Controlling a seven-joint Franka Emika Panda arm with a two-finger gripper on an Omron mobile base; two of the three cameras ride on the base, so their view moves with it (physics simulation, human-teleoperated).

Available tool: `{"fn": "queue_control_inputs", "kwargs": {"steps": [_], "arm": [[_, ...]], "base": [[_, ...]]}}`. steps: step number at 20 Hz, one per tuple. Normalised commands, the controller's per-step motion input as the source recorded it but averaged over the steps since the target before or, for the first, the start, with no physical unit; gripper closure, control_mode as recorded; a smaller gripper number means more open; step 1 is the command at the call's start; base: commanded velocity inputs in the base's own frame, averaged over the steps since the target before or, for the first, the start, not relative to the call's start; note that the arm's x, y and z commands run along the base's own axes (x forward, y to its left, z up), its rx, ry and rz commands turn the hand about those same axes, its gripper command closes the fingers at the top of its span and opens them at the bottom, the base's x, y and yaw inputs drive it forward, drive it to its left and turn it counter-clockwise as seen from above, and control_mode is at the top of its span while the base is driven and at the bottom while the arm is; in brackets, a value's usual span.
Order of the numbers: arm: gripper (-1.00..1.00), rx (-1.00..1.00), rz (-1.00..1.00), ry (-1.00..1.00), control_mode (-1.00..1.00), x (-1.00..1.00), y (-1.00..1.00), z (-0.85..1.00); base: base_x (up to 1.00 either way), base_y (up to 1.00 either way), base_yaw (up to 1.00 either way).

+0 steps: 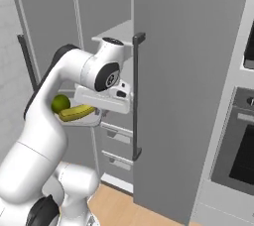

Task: Take the meat container that has the steak and place it on the second highest rack of the freezer. Then take the vegetable container that has the lime and cucumber and place it on the highest rack of the freezer.

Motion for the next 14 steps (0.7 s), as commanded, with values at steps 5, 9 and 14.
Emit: {"fn": "queue_control_inputs", "kwargs": {"steps": [5, 9, 14], "arm": [[1.00, 0.00, 0.00, 0.00, 1.00, 0.00, 0.00, 0.00], [1.00, 0.00, 0.00, 0.00, 1.00, 0.00, 0.00, 0.00], [1.00, 0.00, 0.00, 0.00, 1.00, 0.00, 0.00, 0.00]], "base": [[0.41, 0.37, -0.20], [0.38, 0.29, -0.17], [0.53, 0.27, -0.16]]}}
